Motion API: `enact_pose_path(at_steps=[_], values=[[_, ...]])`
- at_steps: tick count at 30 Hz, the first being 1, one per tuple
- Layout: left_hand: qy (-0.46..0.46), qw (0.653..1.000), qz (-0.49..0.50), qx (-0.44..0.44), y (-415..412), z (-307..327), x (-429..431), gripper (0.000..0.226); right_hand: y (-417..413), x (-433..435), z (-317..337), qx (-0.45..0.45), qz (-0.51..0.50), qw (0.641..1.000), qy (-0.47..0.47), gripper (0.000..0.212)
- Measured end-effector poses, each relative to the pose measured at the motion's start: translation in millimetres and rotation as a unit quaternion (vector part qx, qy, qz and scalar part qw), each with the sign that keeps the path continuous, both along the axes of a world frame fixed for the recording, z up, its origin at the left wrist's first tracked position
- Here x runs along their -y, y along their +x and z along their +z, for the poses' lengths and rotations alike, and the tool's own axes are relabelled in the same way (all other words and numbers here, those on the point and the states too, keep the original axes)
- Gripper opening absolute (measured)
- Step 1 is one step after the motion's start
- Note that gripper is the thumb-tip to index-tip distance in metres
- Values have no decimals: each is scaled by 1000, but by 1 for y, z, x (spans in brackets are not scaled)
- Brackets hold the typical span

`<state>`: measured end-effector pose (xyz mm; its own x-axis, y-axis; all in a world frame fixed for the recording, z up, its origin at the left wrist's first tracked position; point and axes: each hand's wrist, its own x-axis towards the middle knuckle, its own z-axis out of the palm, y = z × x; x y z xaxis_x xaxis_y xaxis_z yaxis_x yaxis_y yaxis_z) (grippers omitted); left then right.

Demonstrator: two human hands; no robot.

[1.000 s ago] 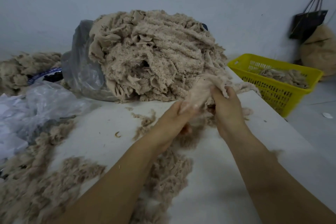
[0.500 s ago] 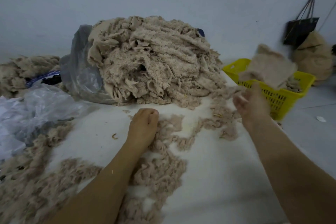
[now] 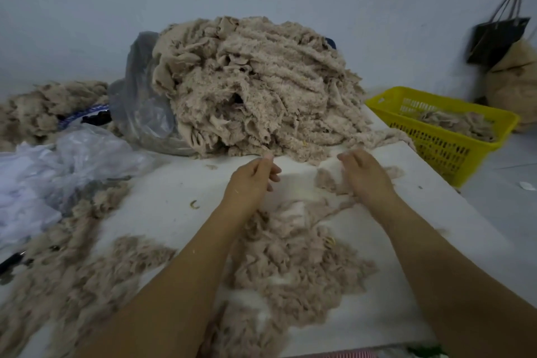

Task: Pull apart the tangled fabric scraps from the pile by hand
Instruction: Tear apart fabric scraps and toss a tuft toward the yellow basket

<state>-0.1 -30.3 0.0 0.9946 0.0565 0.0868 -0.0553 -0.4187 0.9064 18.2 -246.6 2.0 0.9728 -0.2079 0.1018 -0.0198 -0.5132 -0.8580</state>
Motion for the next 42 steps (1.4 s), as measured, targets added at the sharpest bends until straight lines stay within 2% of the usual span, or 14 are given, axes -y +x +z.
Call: enact_pose_path(at_steps=[1,3,6,9,12,15,19,21,25,28,33,36,39,42], values=[[8,1000,8,-1,5,-1,2,47,0,-2,-5,11,25,998,-62,32],[13,1000,2,-19,10,-5,13,46,-6,-13,-12,-6,100,991,-86,36],[-25,1000,6,-12,9,-13,33,42,-14,-31,-12,-72,175,981,50,45],[-93,995,12,-25,3,-22,55,40,-7,-28,-8,-64,96,975,188,47],[-121,992,-16,-40,7,-20,70,39,6,-15,-10,-26,-49,969,239,41],[-90,995,-35,-13,27,-2,76,44,15,-13,-14,-13,-96,964,247,39],[22,998,-48,19,56,5,77,47,30,-30,-8,-11,-49,980,190,43],[57,997,-23,42,61,-4,75,46,37,-41,-4,-12,-27,987,160,44],[2,997,59,51,52,-15,73,43,32,-65,-11,9,-8,993,114,43],[-58,991,104,65,35,-15,73,37,15,-77,-17,39,-14,991,124,42],[-96,991,81,47,4,-20,74,35,-18,-85,-25,34,-41,980,194,34],[-177,981,71,-25,-4,-19,73,38,-28,-82,-29,-26,-12,975,219,33],[-170,980,43,-88,6,-8,71,39,-27,-71,-20,-29,-7,980,198,37],[-161,982,47,-86,29,6,81,39,-9,-64,0,-4,-40,973,227,40]])
